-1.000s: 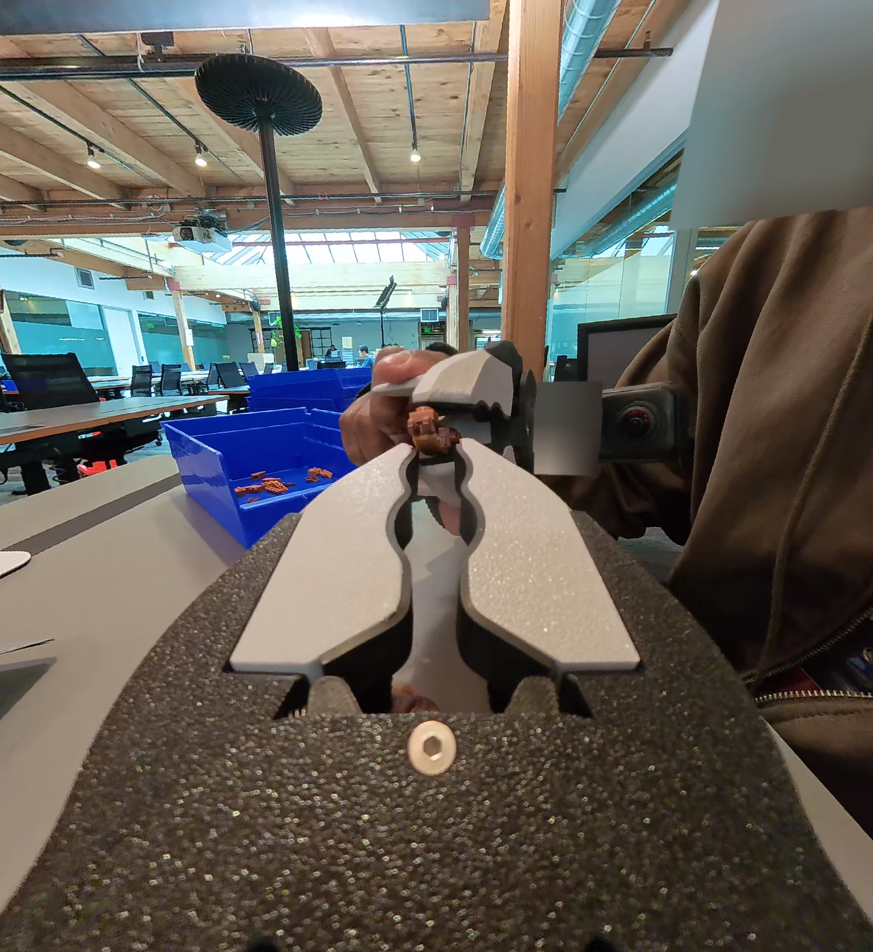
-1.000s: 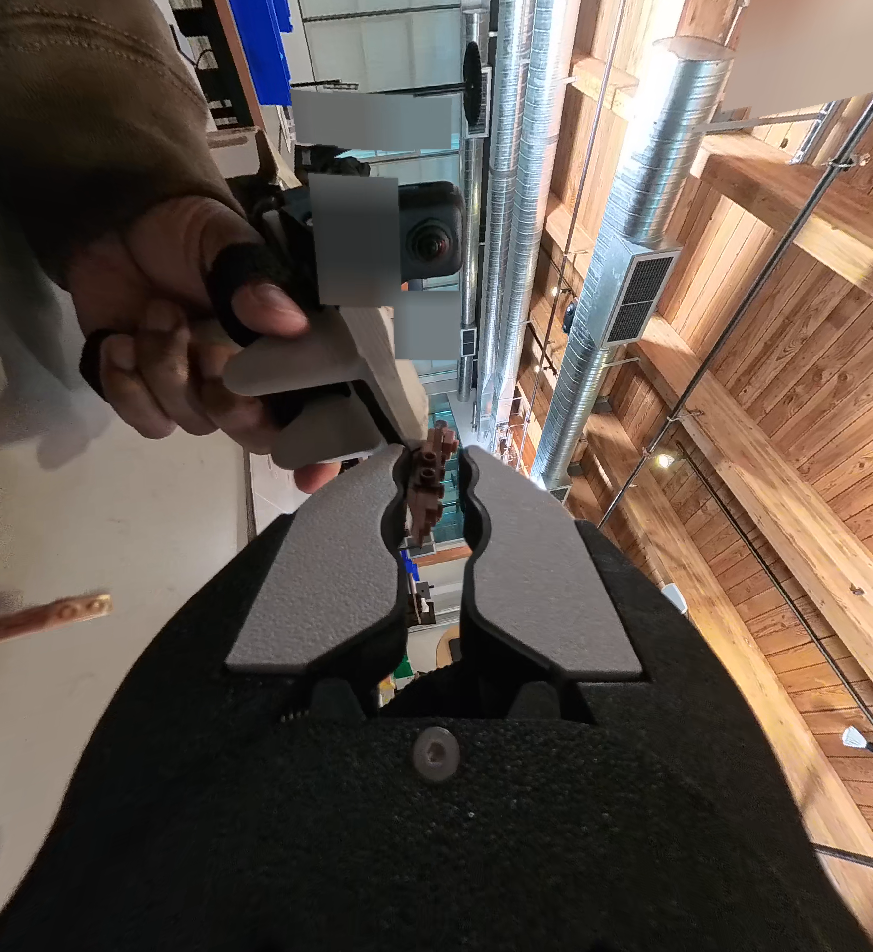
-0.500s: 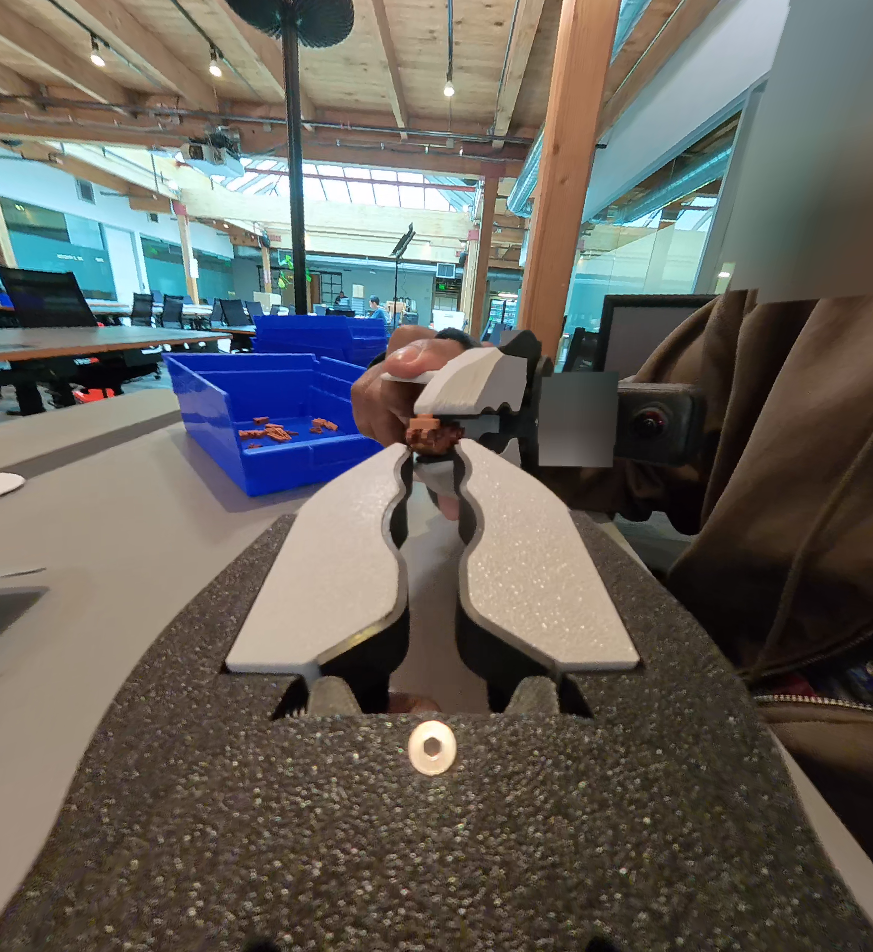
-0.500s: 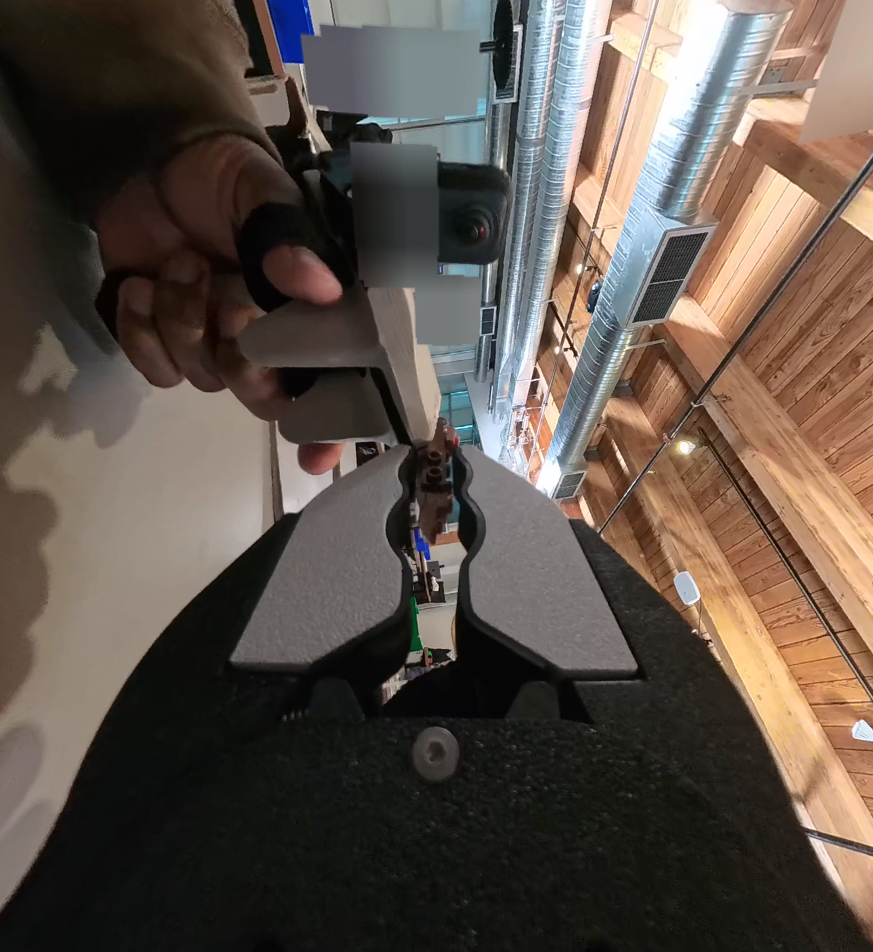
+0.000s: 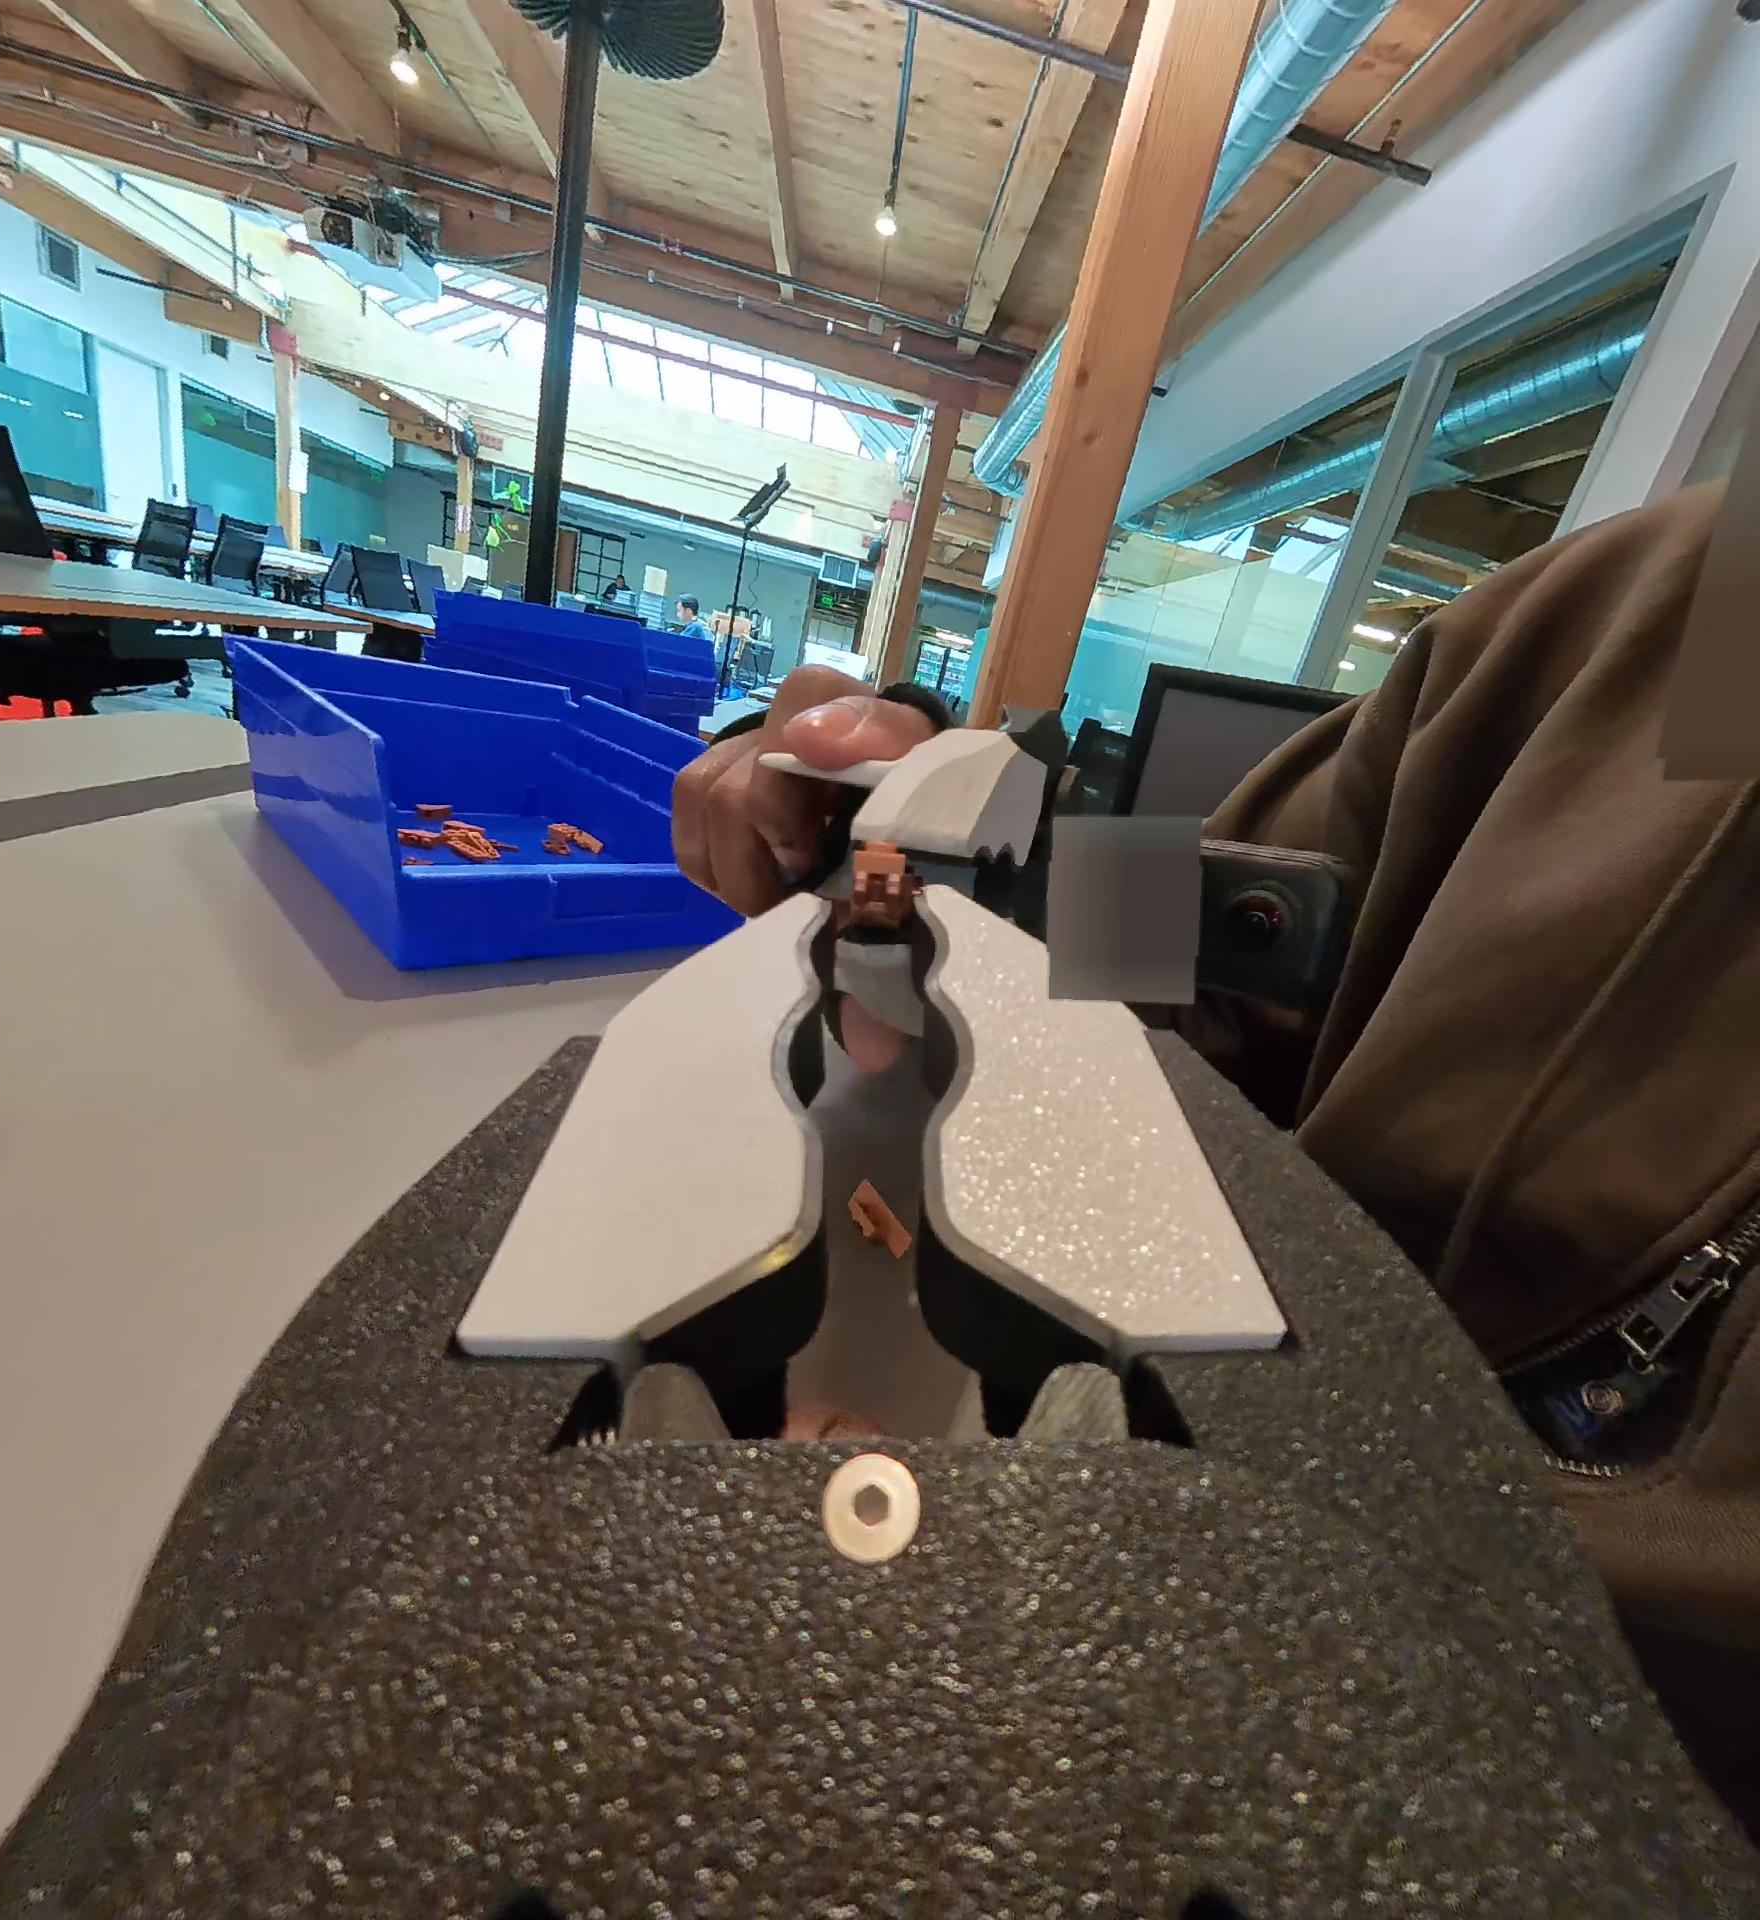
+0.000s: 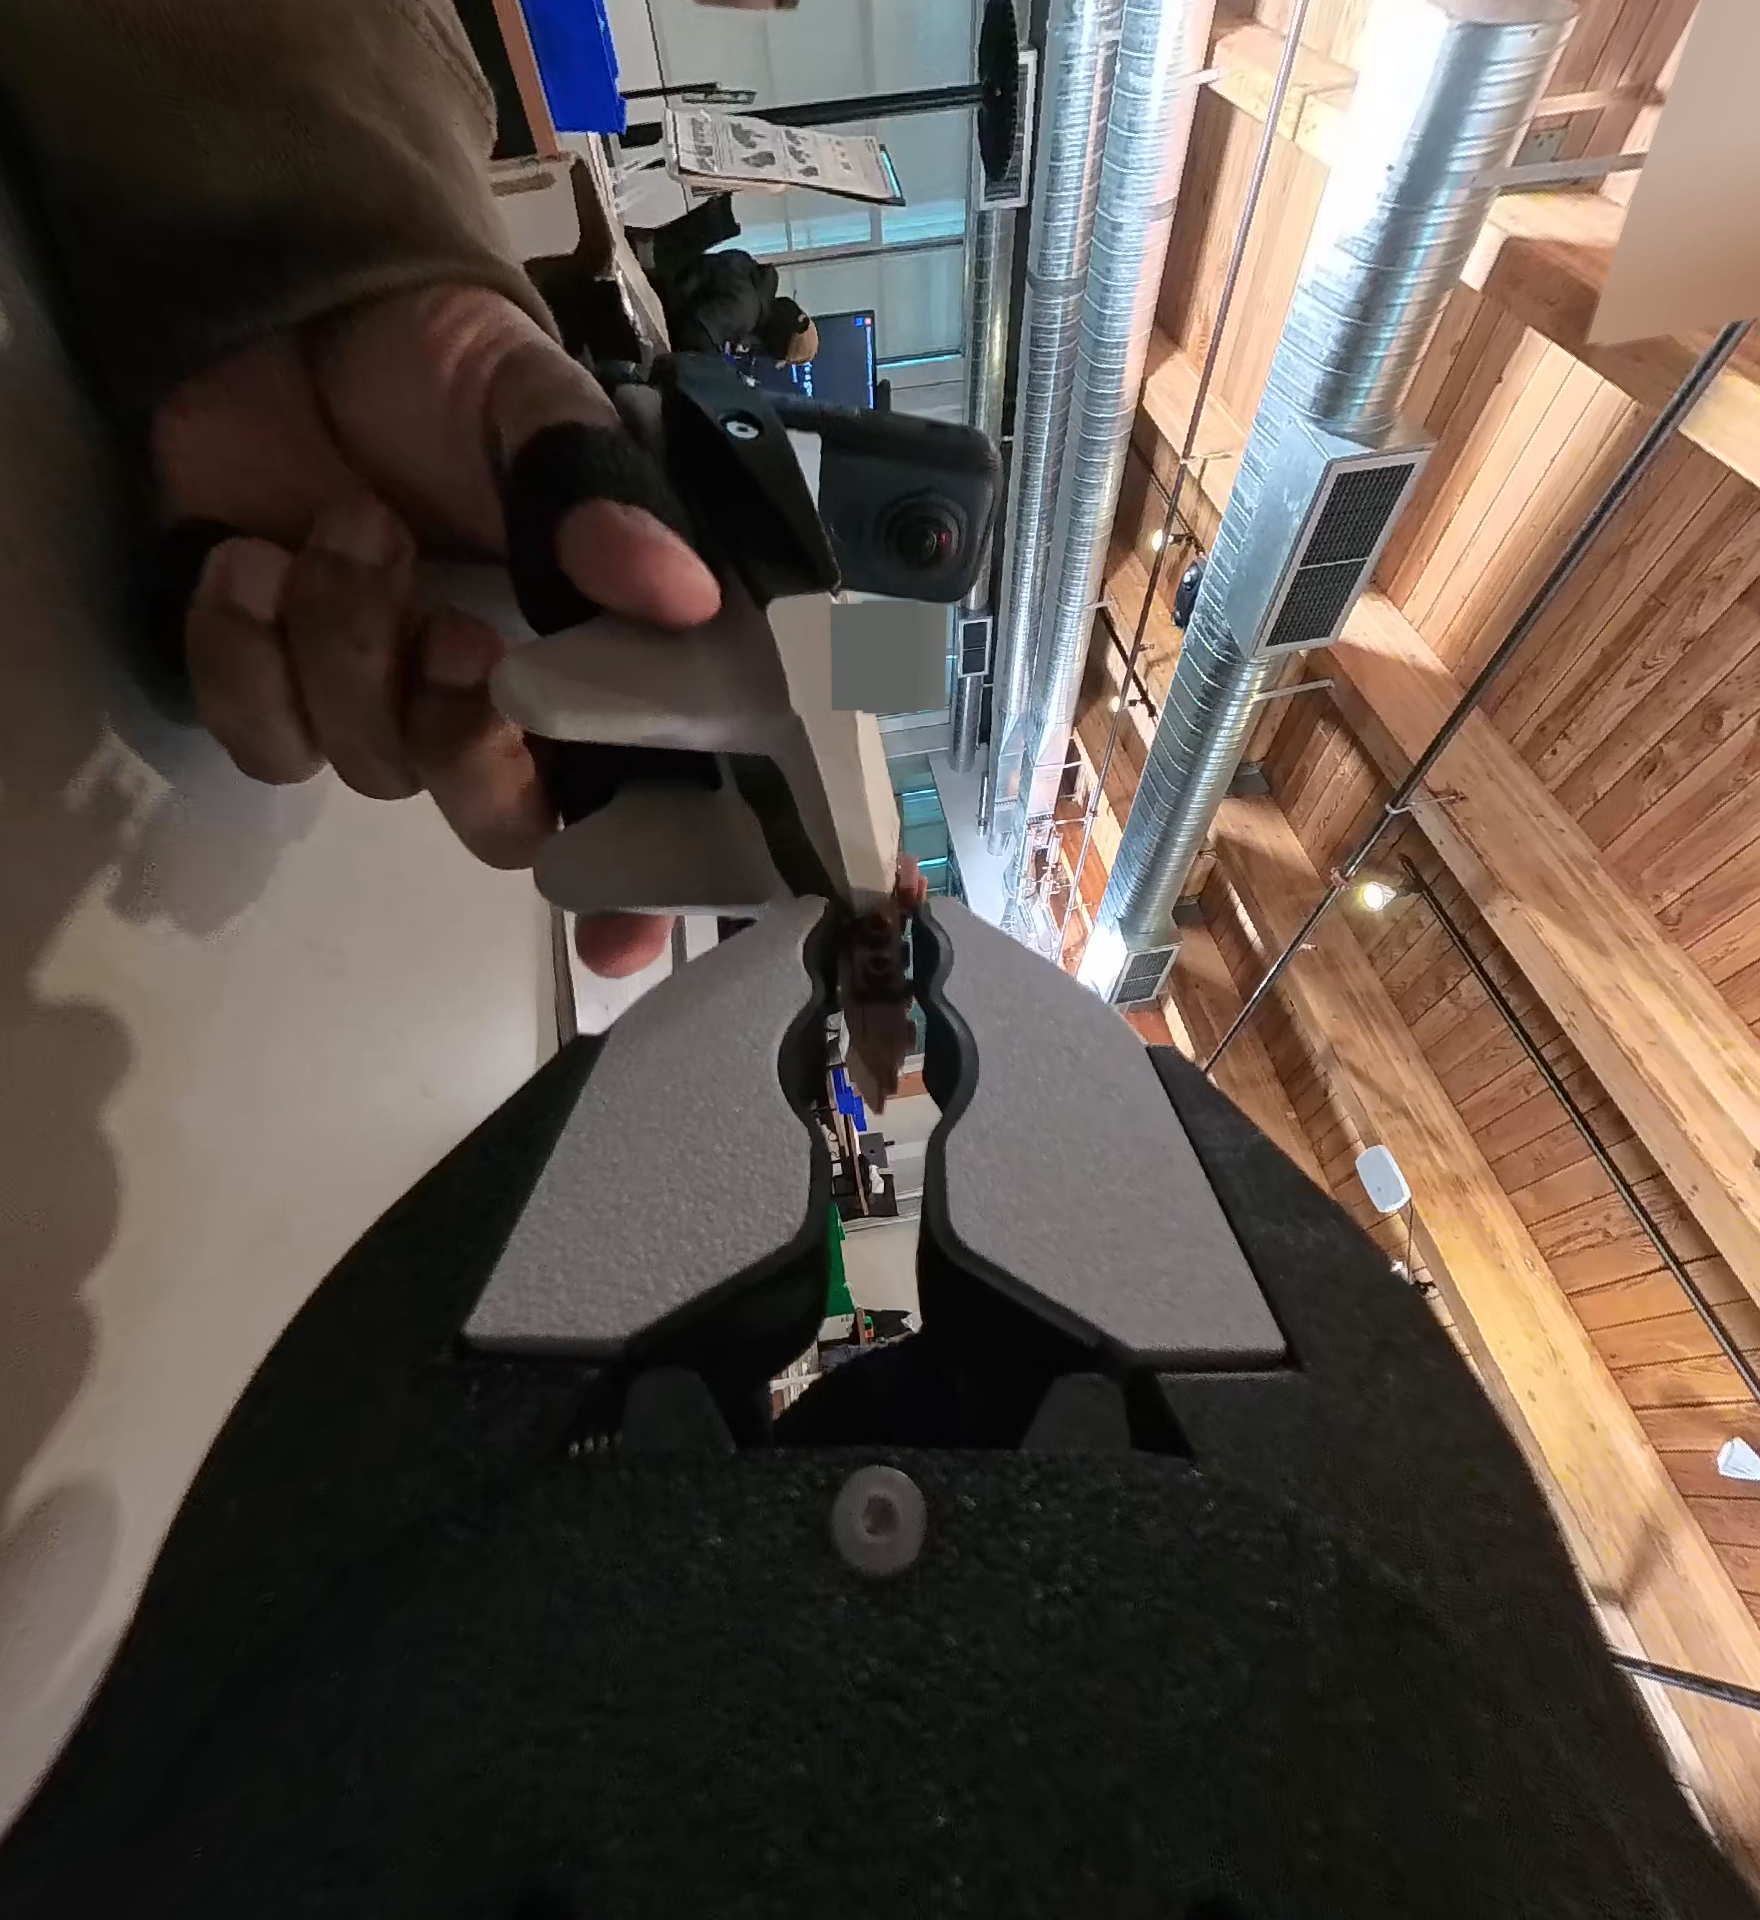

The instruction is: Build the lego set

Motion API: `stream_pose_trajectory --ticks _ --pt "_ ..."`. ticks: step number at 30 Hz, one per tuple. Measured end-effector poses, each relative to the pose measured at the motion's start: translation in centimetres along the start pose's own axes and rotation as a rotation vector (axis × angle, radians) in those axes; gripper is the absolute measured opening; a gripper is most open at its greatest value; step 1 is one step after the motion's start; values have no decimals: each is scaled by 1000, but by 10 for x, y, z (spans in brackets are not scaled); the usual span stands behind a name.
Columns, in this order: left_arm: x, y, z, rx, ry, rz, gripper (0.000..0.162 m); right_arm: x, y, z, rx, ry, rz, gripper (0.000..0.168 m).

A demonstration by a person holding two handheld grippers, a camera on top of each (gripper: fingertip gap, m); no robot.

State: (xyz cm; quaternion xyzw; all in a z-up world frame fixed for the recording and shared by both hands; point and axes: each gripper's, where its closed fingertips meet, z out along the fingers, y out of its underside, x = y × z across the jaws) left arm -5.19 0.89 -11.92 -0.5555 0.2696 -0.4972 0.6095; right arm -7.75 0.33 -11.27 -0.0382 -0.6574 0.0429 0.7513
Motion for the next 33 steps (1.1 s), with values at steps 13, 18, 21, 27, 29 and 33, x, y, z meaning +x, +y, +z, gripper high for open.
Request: stream_pose_trajectory --ticks 13,18,21,27,29,33 --pt "-1 -10 -7 50 -1 28 9 1 4 -8 -11 -21 69 28" --pt "2 -12 -8 60 21 24 9 5 13 -13 -39 -11 96 28" --pt "4 -10 -6 51 38 21 9 6 11 -14 -32 -14 117 26" --pt "4 -6 -4 36 45 -13 9 1 7 -12 -36 -26 78 12" --pt "1 -6 -4 39 26 -17 11 1 9 -12 -43 -23 78 12" --pt "-4 -7 -5 23 -27 40 19 4 9 -13 -37 -17 90 12"
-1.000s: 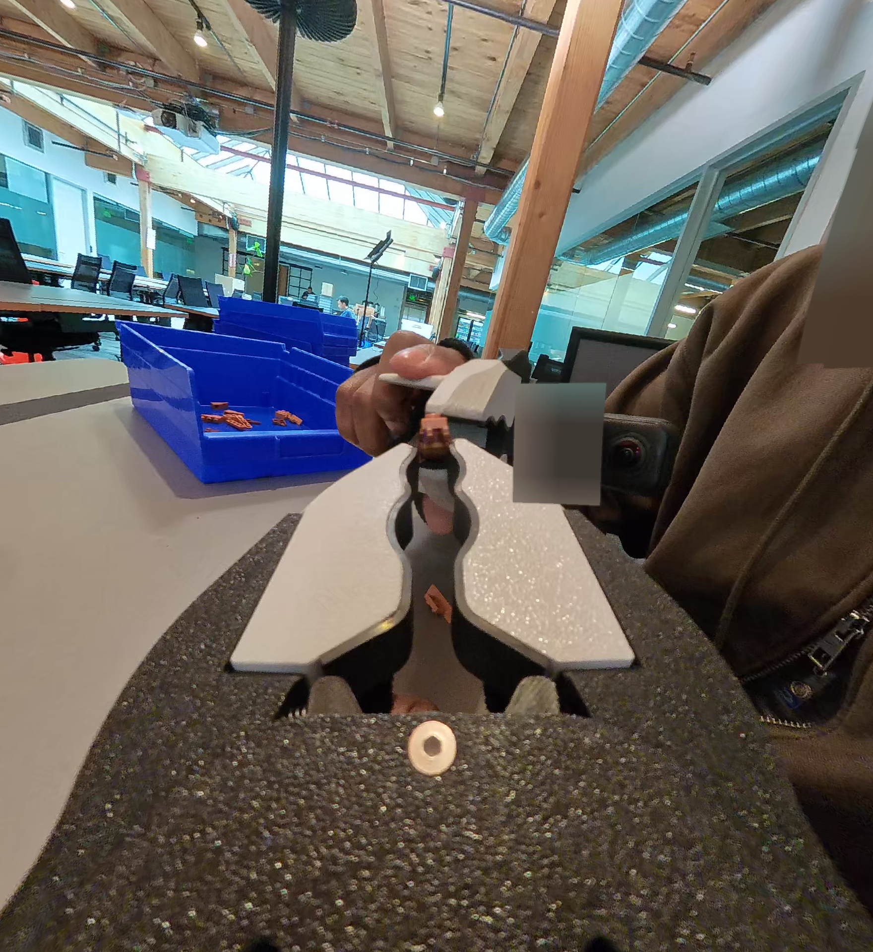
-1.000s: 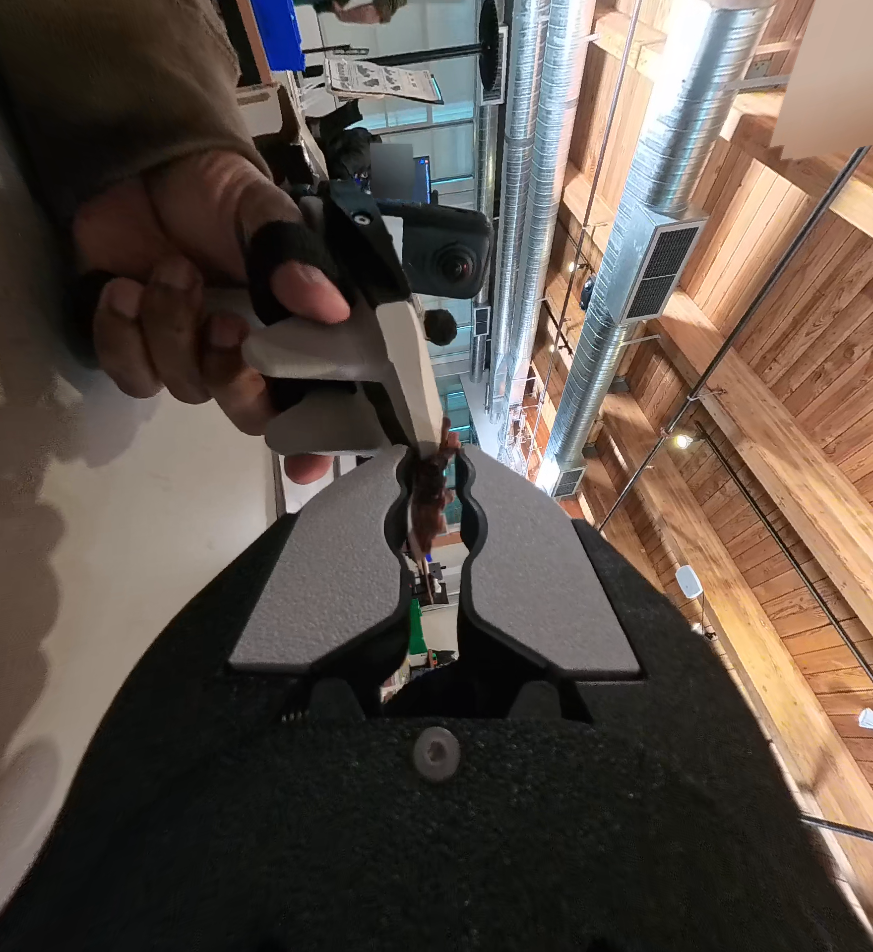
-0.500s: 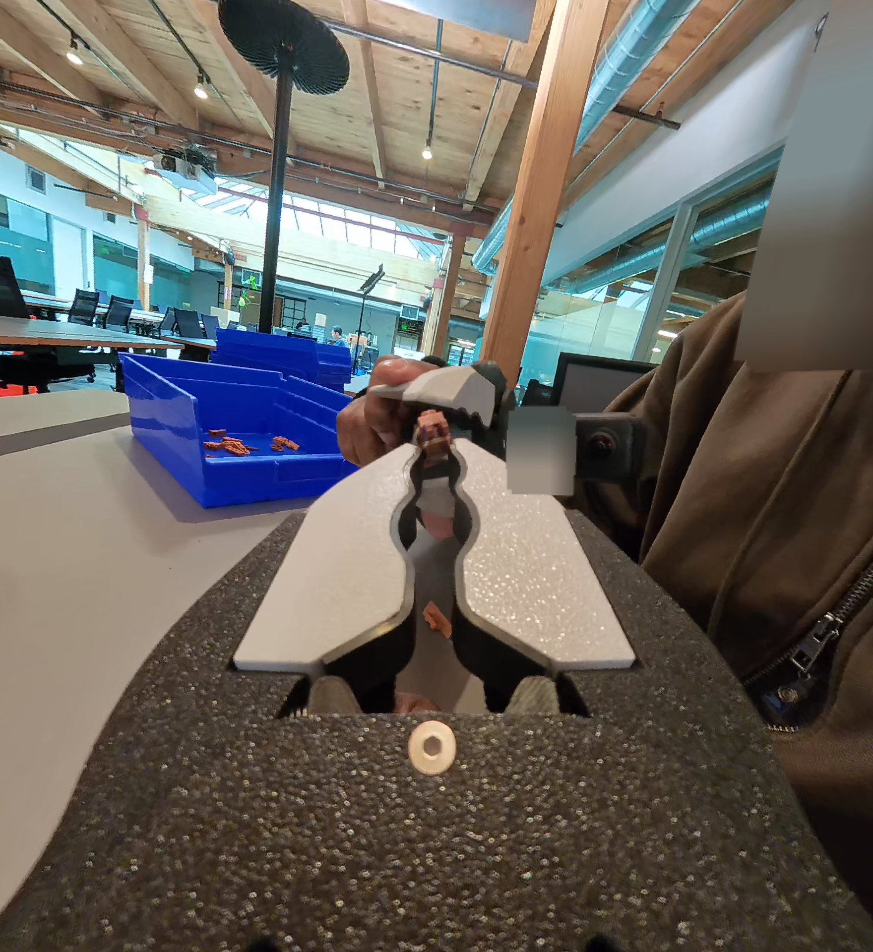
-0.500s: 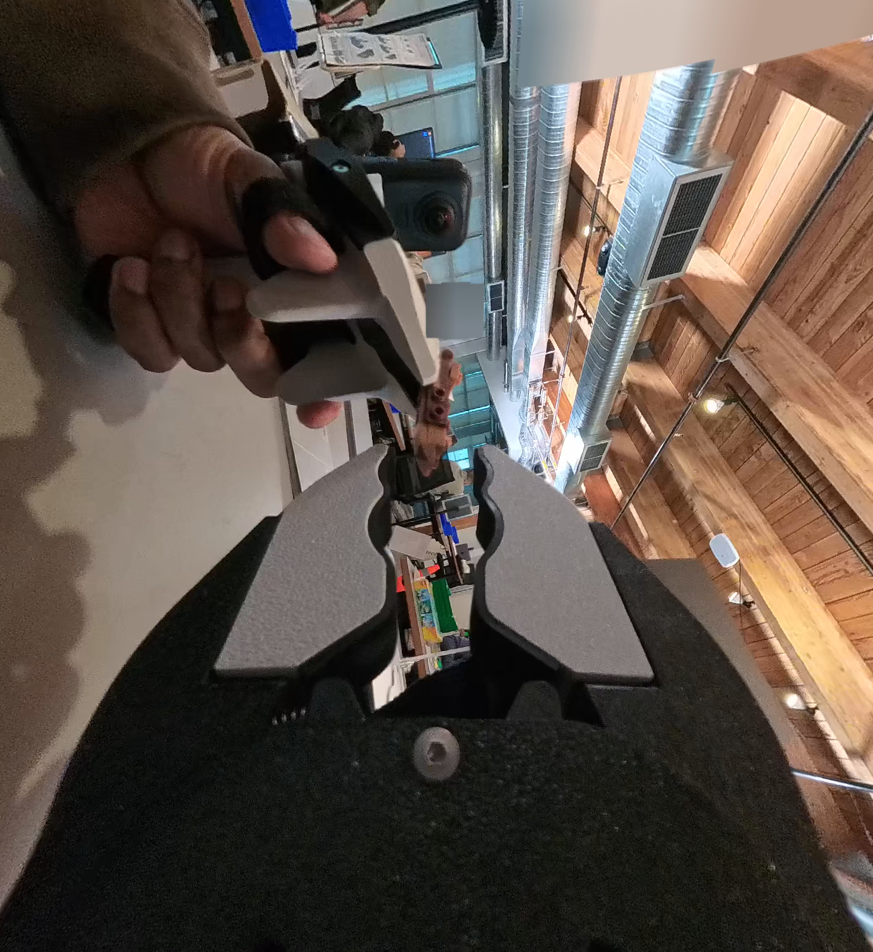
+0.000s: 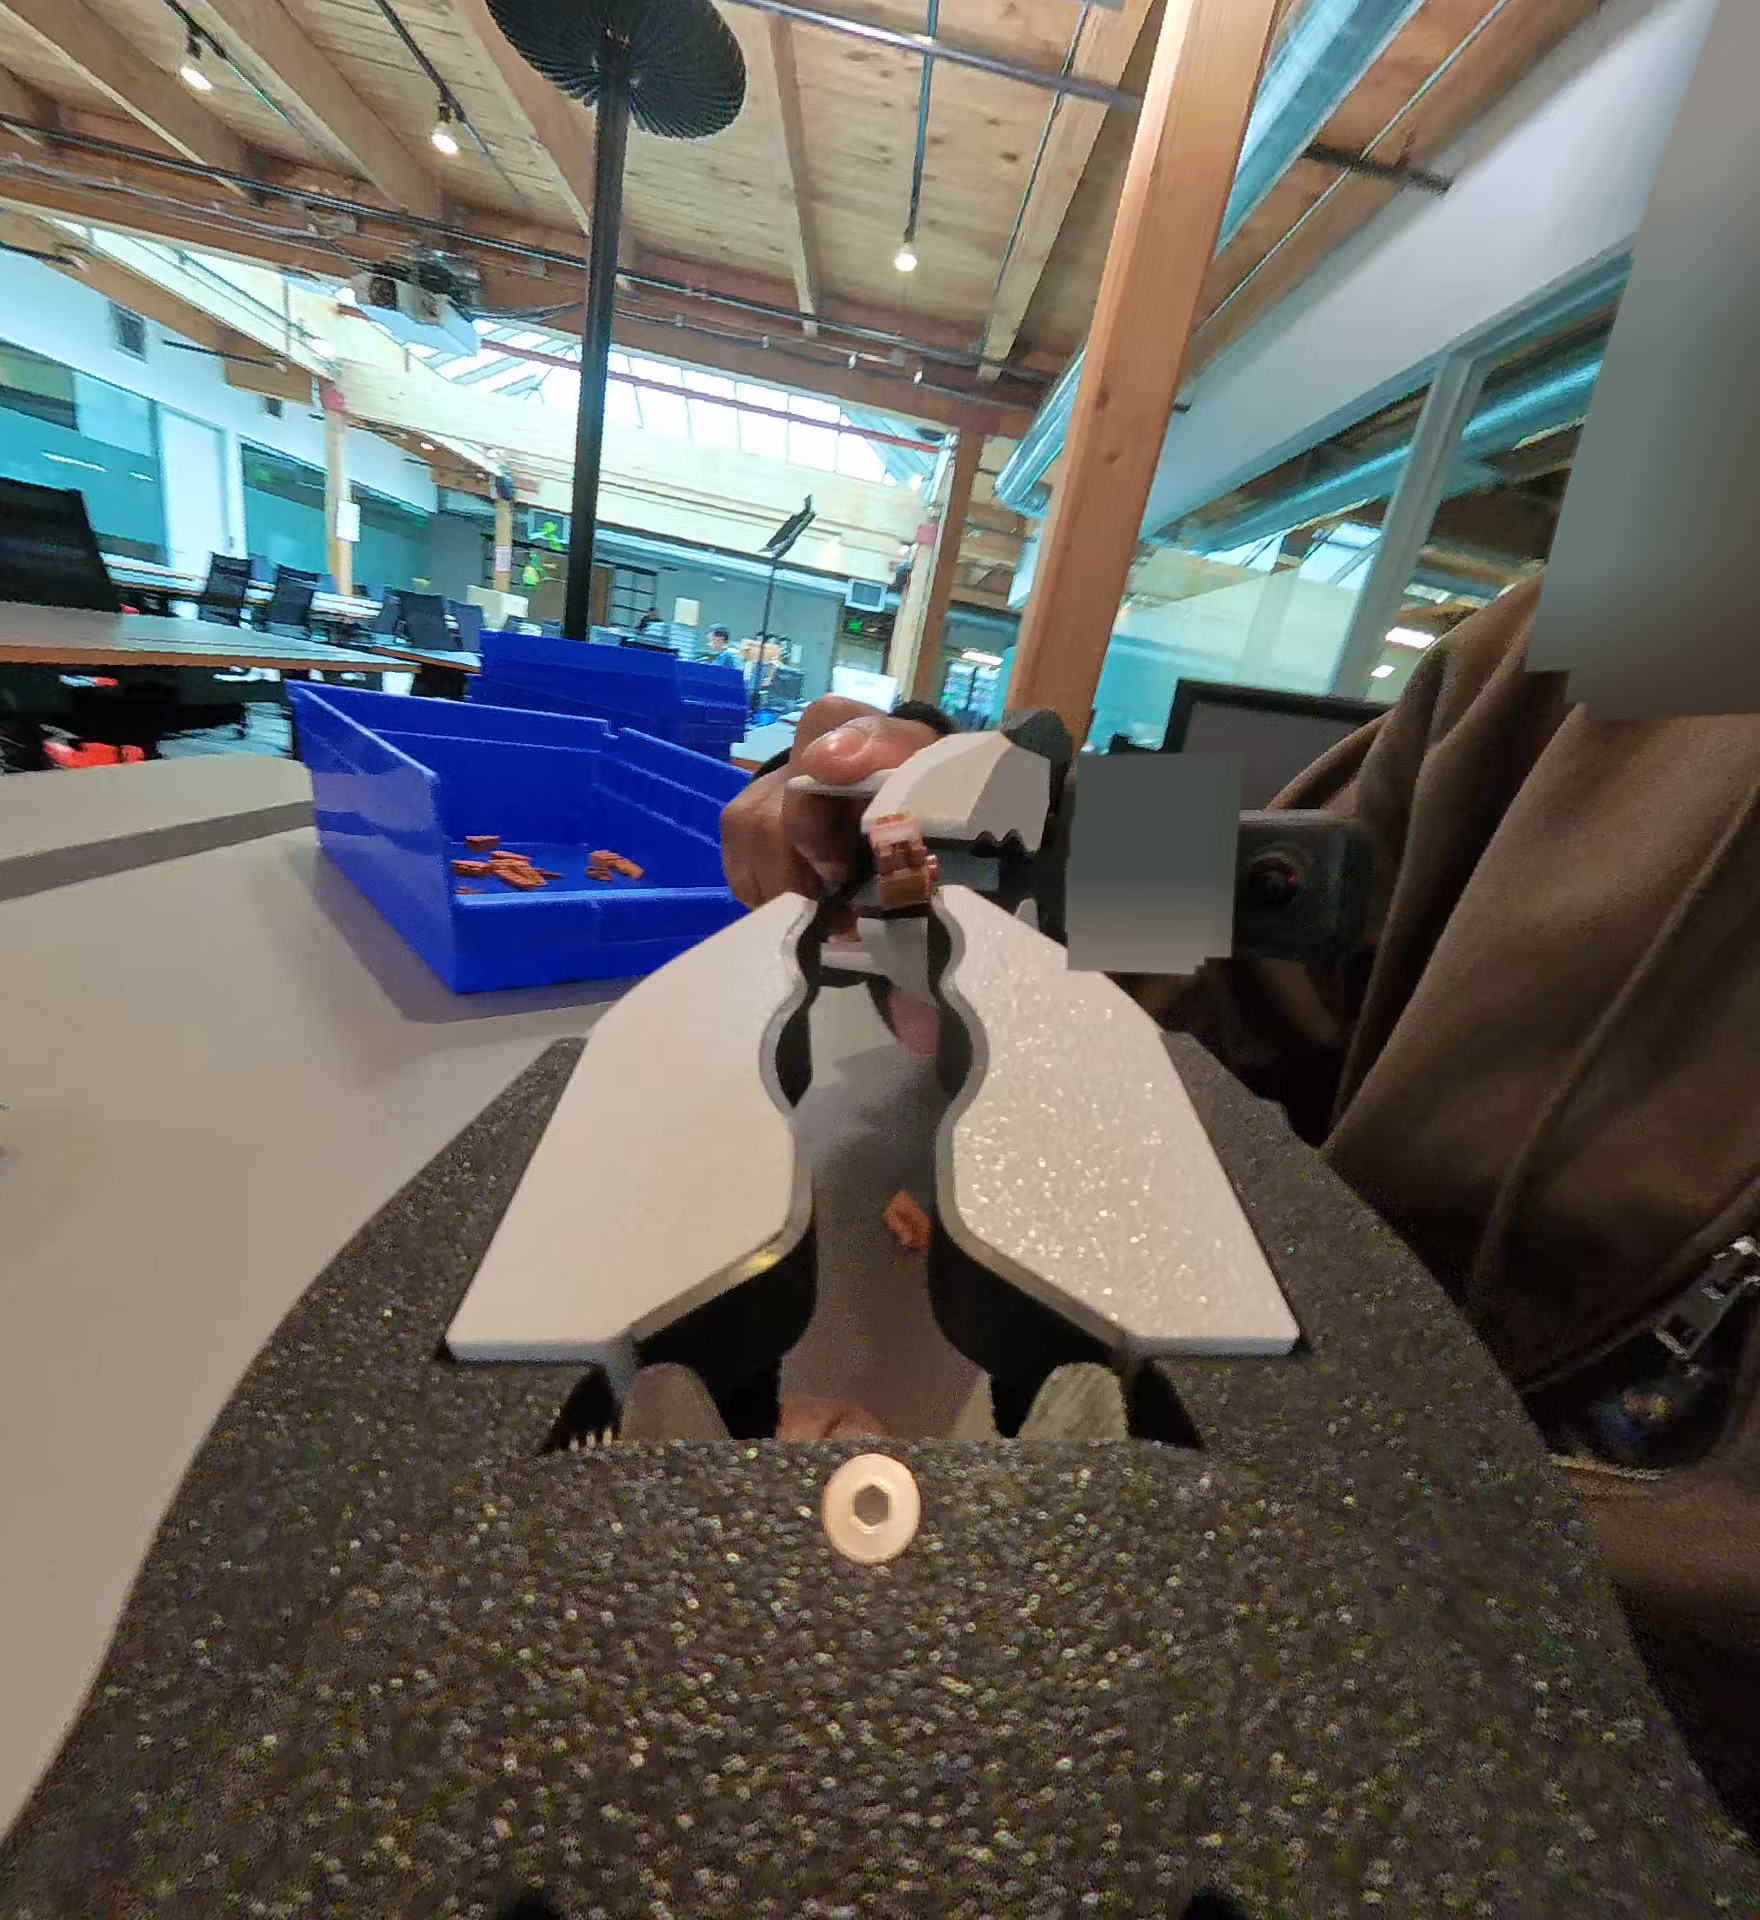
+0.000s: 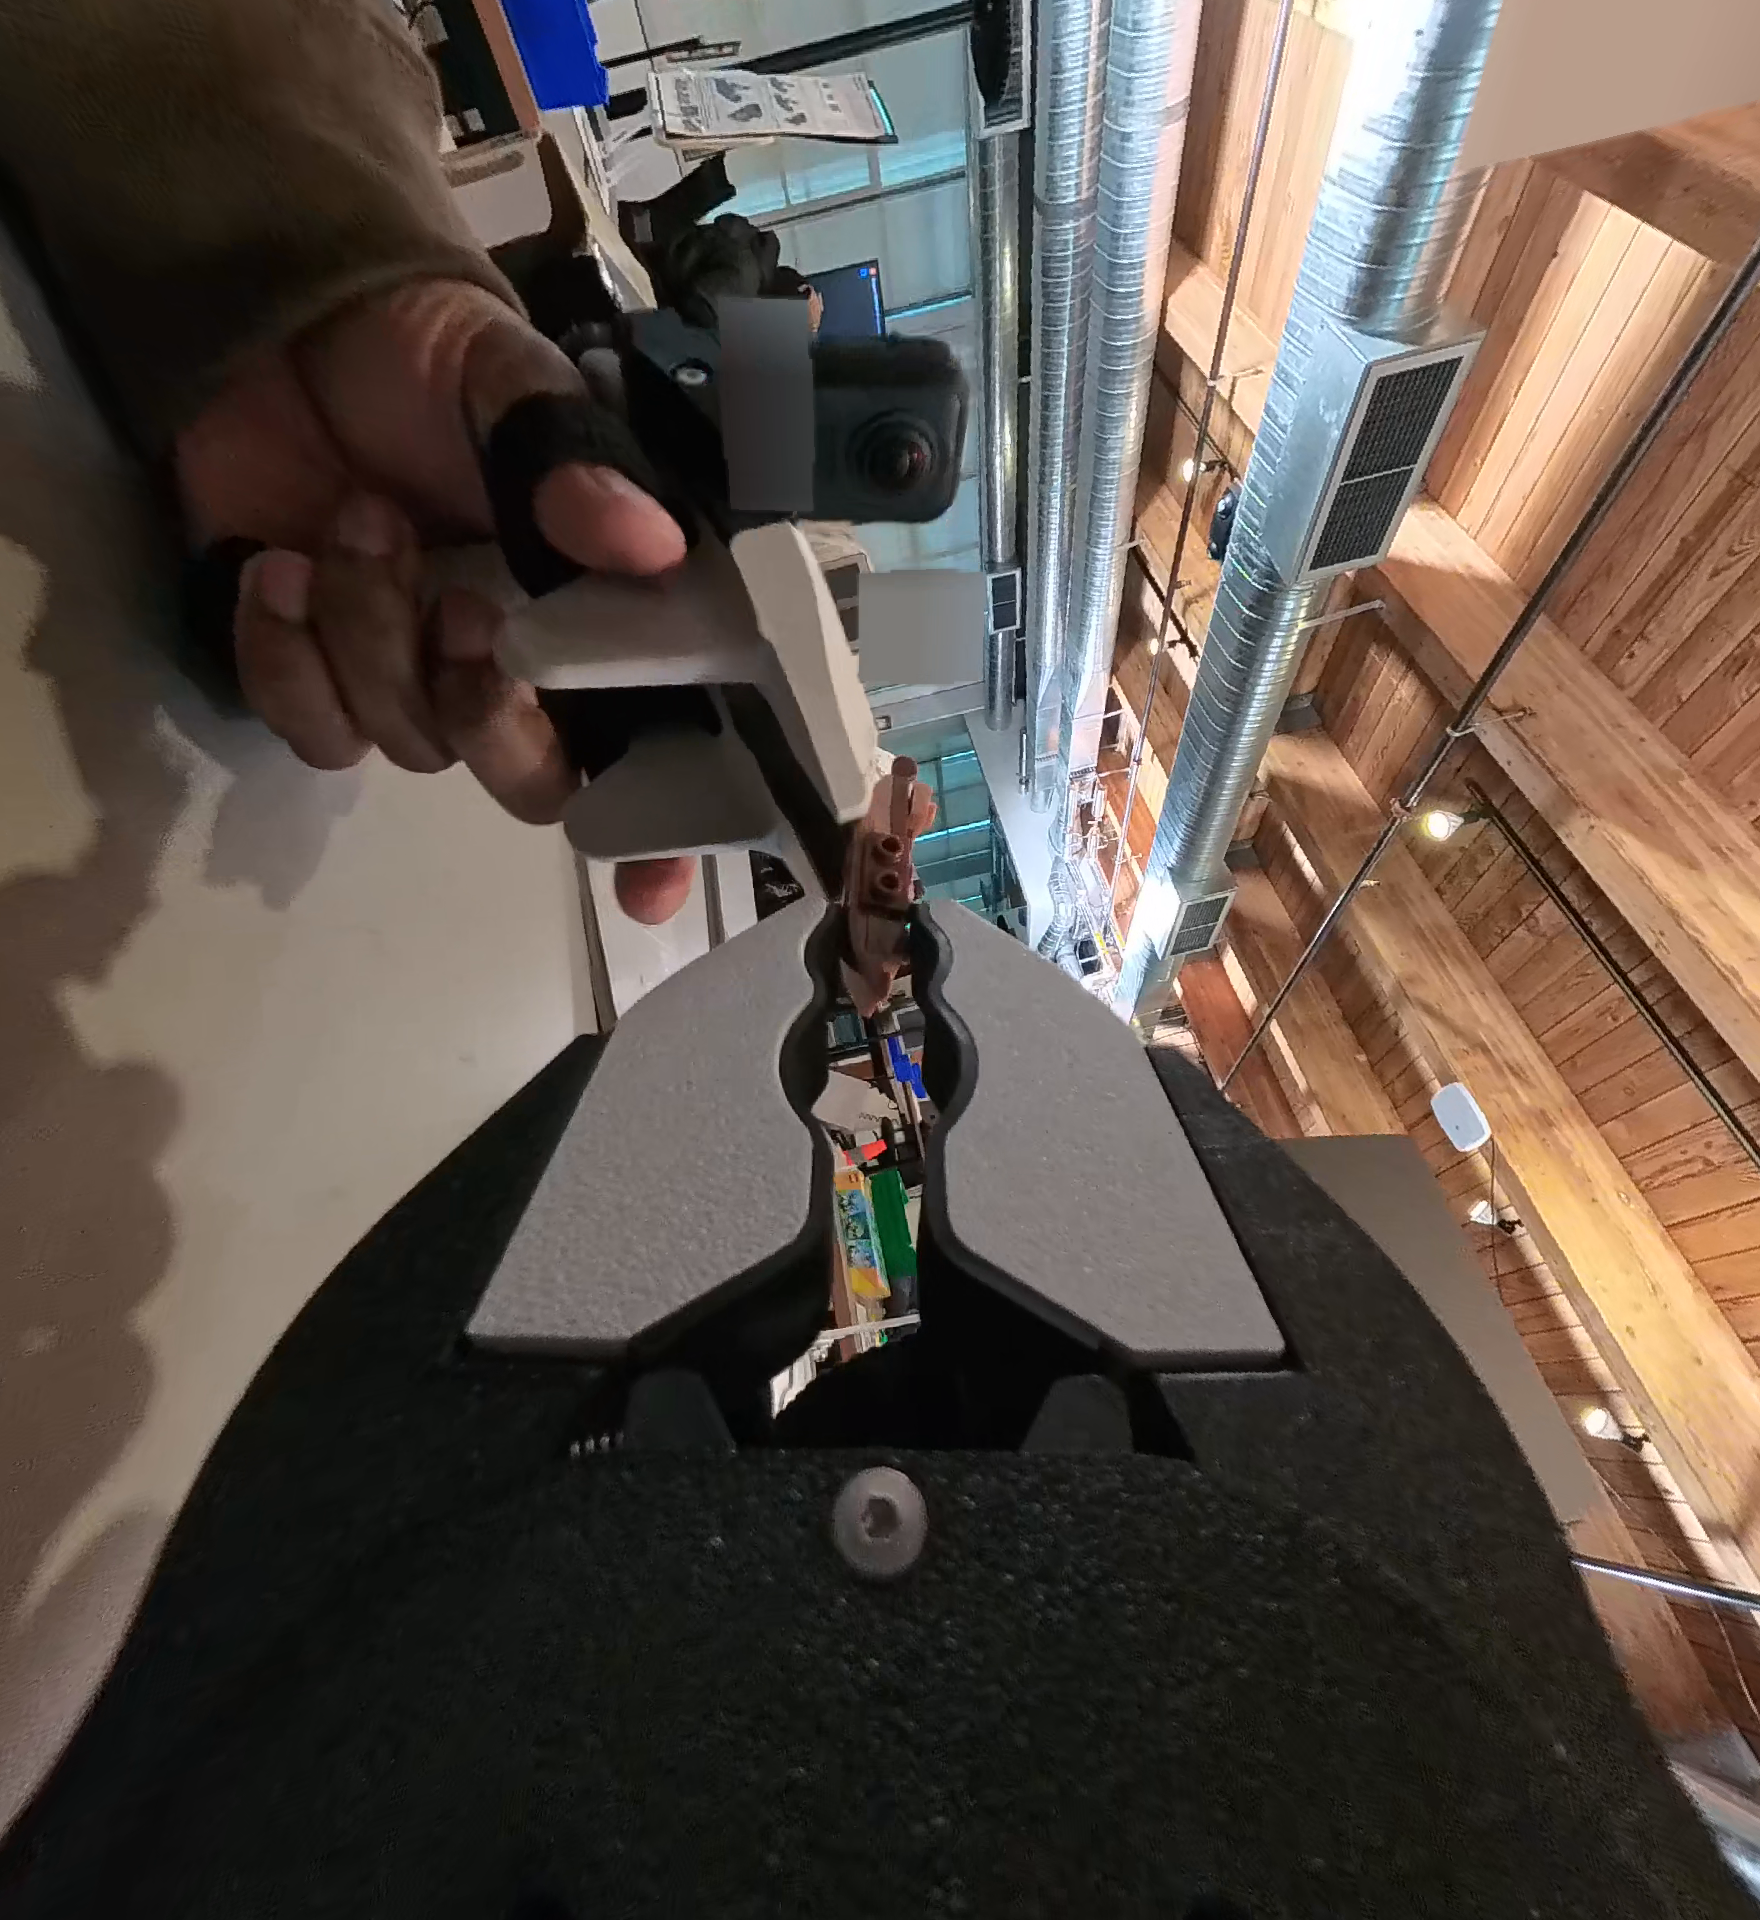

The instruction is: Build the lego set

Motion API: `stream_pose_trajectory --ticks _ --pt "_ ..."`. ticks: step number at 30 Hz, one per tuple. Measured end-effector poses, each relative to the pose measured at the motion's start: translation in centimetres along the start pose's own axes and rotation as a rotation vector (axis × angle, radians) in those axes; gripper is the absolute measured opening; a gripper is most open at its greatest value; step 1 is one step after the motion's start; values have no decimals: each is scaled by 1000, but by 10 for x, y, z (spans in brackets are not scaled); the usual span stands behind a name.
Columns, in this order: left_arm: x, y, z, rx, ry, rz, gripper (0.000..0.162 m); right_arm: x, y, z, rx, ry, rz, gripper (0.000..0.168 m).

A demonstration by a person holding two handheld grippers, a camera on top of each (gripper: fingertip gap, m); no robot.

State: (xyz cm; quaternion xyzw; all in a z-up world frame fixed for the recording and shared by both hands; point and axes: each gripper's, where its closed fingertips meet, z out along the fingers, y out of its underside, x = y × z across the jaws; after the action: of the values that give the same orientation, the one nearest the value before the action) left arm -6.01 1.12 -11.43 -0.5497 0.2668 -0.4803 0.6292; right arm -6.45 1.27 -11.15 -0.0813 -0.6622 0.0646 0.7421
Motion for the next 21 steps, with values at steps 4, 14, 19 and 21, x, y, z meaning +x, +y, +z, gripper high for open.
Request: stream_pose_trajectory --ticks 4,14,19,21 --pt "-1 -5 -8 -66 -80 255 30 -3 3 -2 4 -37 9 12" --pt "-33 32 -15 -499 -303 1051 36 -31 26 -4 -67 -204 -13 12" --pt "-36 38 -11 -547 -305 1170 34 -41 27 -4 -71 -255 1 12" --pt "-36 38 -10 -564 -313 1218 31 -45 27 -4 -71 -266 1 12"
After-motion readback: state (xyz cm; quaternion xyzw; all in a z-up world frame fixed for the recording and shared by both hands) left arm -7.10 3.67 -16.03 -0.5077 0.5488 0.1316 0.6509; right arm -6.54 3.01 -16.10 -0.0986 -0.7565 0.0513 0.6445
